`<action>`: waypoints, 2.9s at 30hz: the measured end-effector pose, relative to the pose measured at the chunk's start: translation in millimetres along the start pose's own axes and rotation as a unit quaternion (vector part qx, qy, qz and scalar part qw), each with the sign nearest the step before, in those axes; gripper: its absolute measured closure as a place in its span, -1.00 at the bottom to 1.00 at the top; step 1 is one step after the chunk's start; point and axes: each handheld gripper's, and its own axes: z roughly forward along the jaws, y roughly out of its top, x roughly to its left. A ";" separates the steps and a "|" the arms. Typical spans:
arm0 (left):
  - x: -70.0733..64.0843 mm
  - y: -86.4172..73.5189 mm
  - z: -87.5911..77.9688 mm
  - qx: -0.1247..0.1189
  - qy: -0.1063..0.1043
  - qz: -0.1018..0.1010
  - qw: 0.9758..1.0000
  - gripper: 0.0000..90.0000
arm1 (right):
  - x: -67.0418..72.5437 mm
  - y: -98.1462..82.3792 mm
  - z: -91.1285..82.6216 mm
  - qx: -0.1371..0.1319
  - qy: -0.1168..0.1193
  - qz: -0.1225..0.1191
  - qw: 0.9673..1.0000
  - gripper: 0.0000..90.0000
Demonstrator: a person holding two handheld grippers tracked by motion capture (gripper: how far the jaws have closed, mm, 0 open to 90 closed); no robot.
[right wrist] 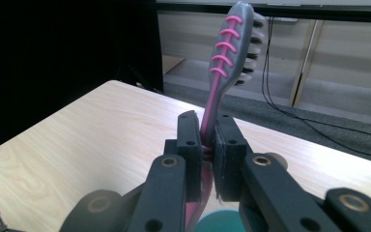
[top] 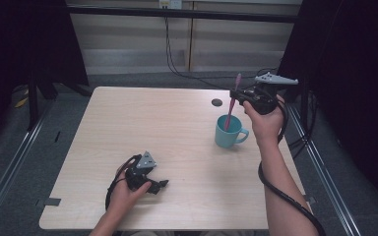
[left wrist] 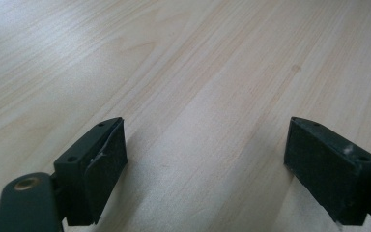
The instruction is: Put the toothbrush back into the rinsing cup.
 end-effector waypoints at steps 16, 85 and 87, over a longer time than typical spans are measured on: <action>-0.3 -0.1 0.3 -0.002 0.001 -0.001 1.000 -0.67 | -18.8 -9.3 14.9 0.000 -0.032 0.000 0.999 0.86; -0.8 -0.5 -0.3 0.000 0.000 0.000 1.000 -0.67 | 5.1 -109.7 -4.9 0.057 -0.006 0.003 0.998 -0.32; -0.8 -0.5 -0.3 0.000 -0.001 0.000 1.000 -0.67 | 10.7 -116.5 -4.8 0.060 0.008 0.005 0.998 -0.36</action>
